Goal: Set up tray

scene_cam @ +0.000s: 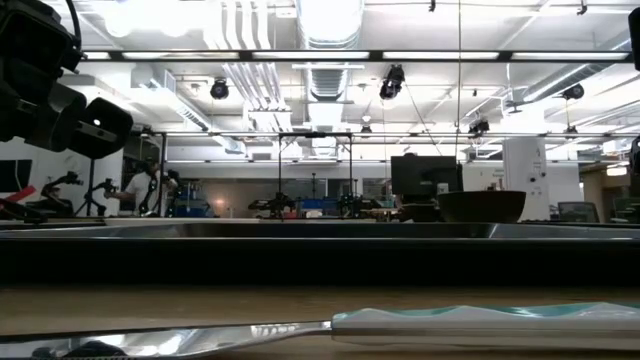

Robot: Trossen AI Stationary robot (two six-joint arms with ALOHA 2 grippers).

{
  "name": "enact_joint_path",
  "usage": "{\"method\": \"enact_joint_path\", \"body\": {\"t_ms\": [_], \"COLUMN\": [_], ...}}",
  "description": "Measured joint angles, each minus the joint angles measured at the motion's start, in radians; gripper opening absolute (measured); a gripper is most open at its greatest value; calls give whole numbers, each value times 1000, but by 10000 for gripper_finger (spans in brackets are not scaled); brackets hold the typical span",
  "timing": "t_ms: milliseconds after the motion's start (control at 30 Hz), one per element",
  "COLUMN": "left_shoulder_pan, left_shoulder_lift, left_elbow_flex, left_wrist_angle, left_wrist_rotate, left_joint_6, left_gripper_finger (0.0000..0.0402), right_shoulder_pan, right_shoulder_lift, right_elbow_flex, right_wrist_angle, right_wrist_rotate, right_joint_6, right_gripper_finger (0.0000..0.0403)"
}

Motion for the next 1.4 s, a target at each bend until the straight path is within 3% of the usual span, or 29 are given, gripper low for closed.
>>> {"method": "enact_joint_path", "body": {"t_ms": [567, 700, 967, 1267, 1400], "left_shoulder_pan": [0, 0, 0, 0, 0], "left_shoulder_lift": [0, 0, 0, 0, 0], "left_elbow_flex": [1, 17, 19, 19, 20], "left_wrist_angle": [0, 2, 0, 1, 3], "left_wrist_rotate": [0, 0, 0, 0, -2], "left_joint_6": [4, 142, 150, 150, 150], "left_gripper_finger": [79, 79, 79, 79, 79], "right_shoulder_pan": [0, 0, 0, -1, -3], "right_shoulder_lift": [0, 0, 0, 0, 0], "right_elbow_flex": [0, 0, 0, 0, 0], "right_wrist_angle": [0, 0, 15, 47, 74], "right_wrist_rotate": [0, 0, 1, 4, 122], "right_joint_6": [1, 0, -4, -76, -245], "right_gripper_finger": [68, 68, 68, 68, 68]}}
